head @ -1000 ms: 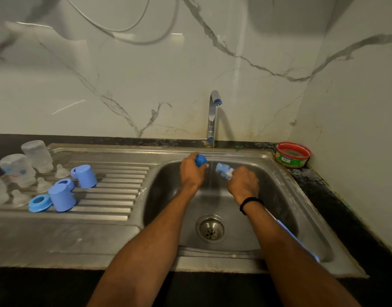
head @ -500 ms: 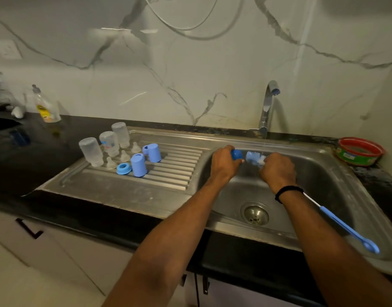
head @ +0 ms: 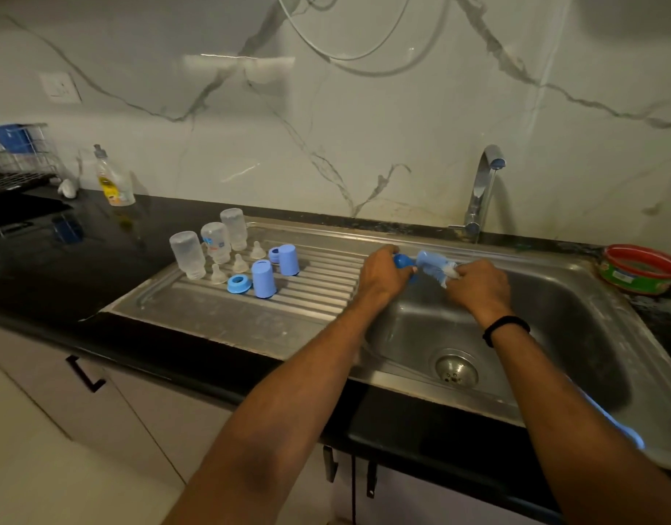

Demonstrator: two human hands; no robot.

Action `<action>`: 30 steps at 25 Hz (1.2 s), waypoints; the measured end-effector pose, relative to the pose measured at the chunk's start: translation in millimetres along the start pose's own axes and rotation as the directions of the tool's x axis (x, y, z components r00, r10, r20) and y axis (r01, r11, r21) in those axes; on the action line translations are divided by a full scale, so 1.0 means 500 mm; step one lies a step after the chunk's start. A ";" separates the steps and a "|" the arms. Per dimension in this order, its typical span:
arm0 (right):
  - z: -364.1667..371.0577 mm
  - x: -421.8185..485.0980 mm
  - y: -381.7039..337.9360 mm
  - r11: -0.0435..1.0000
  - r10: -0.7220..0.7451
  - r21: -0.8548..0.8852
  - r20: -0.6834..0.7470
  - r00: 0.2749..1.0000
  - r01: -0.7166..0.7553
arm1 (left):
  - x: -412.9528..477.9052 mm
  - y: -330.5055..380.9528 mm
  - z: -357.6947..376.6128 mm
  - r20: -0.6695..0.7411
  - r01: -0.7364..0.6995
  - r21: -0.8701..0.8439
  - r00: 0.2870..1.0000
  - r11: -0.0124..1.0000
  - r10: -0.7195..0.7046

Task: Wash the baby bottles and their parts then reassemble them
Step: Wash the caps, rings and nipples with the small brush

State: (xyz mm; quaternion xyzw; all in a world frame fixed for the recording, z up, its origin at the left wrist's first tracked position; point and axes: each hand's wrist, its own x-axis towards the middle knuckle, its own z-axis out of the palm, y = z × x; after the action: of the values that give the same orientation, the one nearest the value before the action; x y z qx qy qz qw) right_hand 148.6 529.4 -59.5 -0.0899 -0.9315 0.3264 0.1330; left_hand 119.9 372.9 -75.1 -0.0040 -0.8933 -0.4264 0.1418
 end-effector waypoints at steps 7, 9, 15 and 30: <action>0.039 0.030 -0.093 0.973 -0.149 0.182 0.027 0.988 0.142 | 0.163 -0.055 -0.177 0.123 0.014 0.313 0.991 0.950 -0.055; 0.064 0.052 -0.128 0.975 -0.181 0.133 0.034 0.983 0.175 | 0.209 -0.080 -0.223 0.119 0.029 0.387 0.990 0.922 -0.081; 0.140 0.101 -0.193 0.970 -0.213 0.138 0.064 0.975 0.202 | 0.296 -0.155 -0.281 0.175 0.060 0.545 0.967 0.837 -0.183; 0.179 0.111 -0.145 0.979 -0.181 0.107 0.092 0.979 0.171 | 0.292 -0.197 -0.256 0.064 0.074 0.709 0.984 0.702 -0.168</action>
State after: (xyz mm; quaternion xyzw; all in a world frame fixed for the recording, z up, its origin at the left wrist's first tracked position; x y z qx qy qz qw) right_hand 62.9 435.4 -70.2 0.0162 -0.9241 0.3630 0.1184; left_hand -1.0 196.0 -36.0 0.0826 -0.9935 -0.0616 0.0487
